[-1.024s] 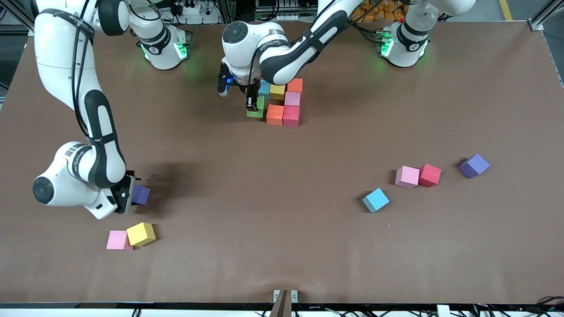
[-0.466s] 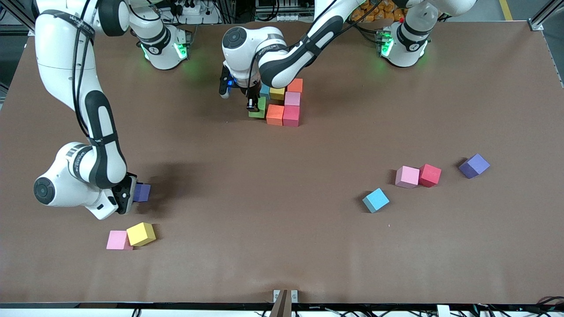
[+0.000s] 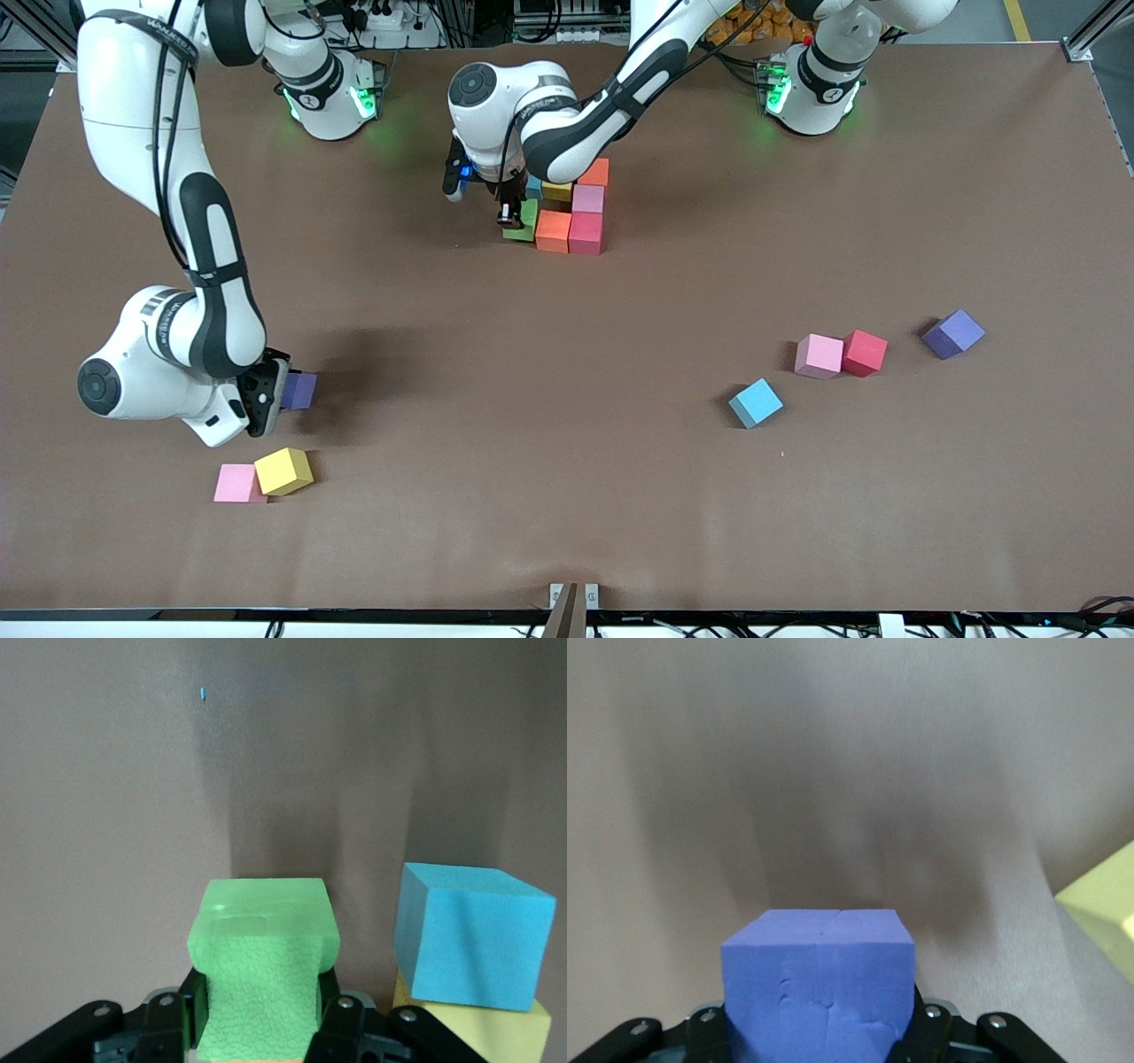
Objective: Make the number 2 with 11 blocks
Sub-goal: 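Carry the purple cube with the right gripper while the left gripper releases the green cube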
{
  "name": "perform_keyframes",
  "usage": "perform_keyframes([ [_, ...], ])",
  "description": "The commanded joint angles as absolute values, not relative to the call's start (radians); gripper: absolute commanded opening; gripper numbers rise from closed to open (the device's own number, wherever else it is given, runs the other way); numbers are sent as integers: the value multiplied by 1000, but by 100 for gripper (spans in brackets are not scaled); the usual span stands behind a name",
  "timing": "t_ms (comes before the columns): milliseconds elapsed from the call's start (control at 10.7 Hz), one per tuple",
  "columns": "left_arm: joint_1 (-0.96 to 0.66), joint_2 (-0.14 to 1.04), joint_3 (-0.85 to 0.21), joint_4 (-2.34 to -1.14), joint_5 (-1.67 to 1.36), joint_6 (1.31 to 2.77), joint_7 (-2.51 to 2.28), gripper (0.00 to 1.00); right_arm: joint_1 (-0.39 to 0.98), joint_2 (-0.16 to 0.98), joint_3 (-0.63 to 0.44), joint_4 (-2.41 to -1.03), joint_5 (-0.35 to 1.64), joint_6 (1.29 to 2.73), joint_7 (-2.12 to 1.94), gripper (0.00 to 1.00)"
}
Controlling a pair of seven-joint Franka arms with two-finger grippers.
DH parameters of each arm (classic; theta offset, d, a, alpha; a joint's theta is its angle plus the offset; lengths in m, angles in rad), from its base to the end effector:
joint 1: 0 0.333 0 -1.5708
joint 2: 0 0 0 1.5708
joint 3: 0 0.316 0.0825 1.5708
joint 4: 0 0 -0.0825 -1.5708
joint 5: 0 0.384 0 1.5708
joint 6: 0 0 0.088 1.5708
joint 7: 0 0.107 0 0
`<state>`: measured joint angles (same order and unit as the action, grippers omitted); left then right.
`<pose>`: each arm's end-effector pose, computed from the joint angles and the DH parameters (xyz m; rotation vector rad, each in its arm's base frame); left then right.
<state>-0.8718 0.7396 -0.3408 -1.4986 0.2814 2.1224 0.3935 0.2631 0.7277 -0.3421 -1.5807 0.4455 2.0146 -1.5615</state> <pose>0.2951 -0.6410 0.2431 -2.0669 2.3238 0.0939 0.6724 0.0001 0.2104 -2.2918 -1.7303 0.0816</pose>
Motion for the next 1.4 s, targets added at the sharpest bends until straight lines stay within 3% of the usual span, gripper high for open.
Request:
perform_keyframes([
  [0,-891,756,-313,-1468,270,2117,423,28,293,686,-339,-1589,454,1970,-1432,20],
  [466,-900,779,-307,-1454,270,2118,411,29,363,666,-339,-1615,514,1963,-1224,20],
  [838,-902,779,-301,-1456,268,2118,414,39,402,663,-341,-1660,592,1973,-1105,20],
  [1304,-902,788,-285,-1454,268,2120,423,38,498,647,-356,-1667,606,1983,-916,20],
])
